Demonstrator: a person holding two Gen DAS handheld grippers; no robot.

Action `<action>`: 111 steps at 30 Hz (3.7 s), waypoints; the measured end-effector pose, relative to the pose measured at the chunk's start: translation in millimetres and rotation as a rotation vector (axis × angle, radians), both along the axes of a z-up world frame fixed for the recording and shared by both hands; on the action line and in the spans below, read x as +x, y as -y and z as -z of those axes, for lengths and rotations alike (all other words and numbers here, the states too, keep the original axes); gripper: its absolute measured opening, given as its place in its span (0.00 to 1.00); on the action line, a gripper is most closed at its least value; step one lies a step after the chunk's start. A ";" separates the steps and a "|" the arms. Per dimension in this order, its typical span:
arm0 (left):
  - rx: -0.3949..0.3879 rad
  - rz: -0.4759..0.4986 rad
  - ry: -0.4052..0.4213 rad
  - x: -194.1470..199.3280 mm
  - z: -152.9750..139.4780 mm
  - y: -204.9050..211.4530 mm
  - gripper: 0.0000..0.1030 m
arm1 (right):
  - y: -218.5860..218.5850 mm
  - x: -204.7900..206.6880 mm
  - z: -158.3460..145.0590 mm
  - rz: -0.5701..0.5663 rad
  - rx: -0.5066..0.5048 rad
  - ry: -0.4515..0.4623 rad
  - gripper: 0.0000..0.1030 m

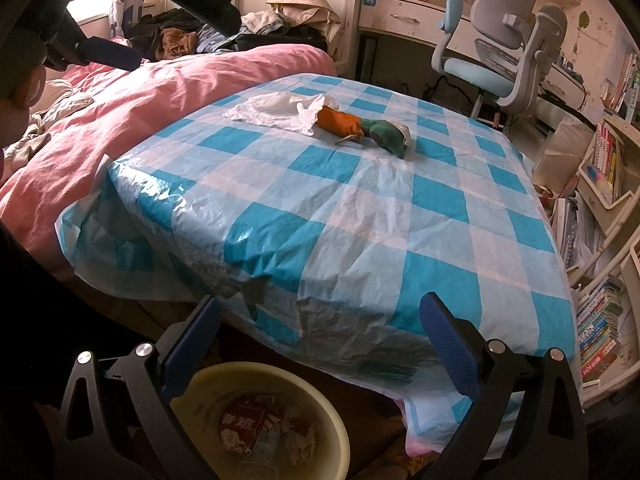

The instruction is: Collect trash

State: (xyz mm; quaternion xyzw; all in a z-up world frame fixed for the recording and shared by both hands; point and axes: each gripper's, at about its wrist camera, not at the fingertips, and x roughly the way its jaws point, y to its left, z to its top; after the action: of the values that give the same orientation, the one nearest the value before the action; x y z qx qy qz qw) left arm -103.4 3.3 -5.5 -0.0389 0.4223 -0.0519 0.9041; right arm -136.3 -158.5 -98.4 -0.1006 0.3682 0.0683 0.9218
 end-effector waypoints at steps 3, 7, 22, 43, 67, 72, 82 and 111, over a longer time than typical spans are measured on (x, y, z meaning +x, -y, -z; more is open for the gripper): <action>0.001 -0.006 0.002 0.1 -0.1 -0.7 0.90 | -1.3 -0.3 1.4 -0.003 -0.001 -0.001 0.92; 0.001 -0.012 0.003 0.1 -0.2 -1.6 0.90 | -0.8 0.1 1.3 -0.002 -0.001 -0.002 0.92; -0.002 -0.026 0.006 0.9 0.8 -6.0 0.90 | -2.5 -1.1 3.2 -0.005 -0.002 -0.003 0.92; -0.008 -0.059 0.009 1.5 -0.5 -10.7 0.91 | -4.4 -2.2 5.8 -0.009 -0.003 -0.008 0.92; -0.012 -0.086 0.009 3.0 0.1 -14.9 0.92 | -4.6 -1.6 6.8 -0.015 -0.003 -0.016 0.92; -0.013 -0.086 0.009 3.1 0.3 -15.1 0.93 | -5.1 -2.9 8.3 -0.017 -0.003 -0.018 0.92; -0.014 -0.087 0.008 3.4 0.6 -15.6 0.93 | -6.4 -3.9 9.9 -0.021 -0.004 -0.024 0.92; -0.020 -0.103 0.013 4.1 1.5 -24.0 0.93 | -7.7 -3.6 10.9 -0.024 -0.006 -0.029 0.92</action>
State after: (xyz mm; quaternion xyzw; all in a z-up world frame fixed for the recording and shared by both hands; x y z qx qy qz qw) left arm -99.3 27.3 -6.9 -0.0695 0.4135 -0.0098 0.9078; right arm -139.9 -150.8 -109.4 -0.1067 0.3804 0.0798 0.9152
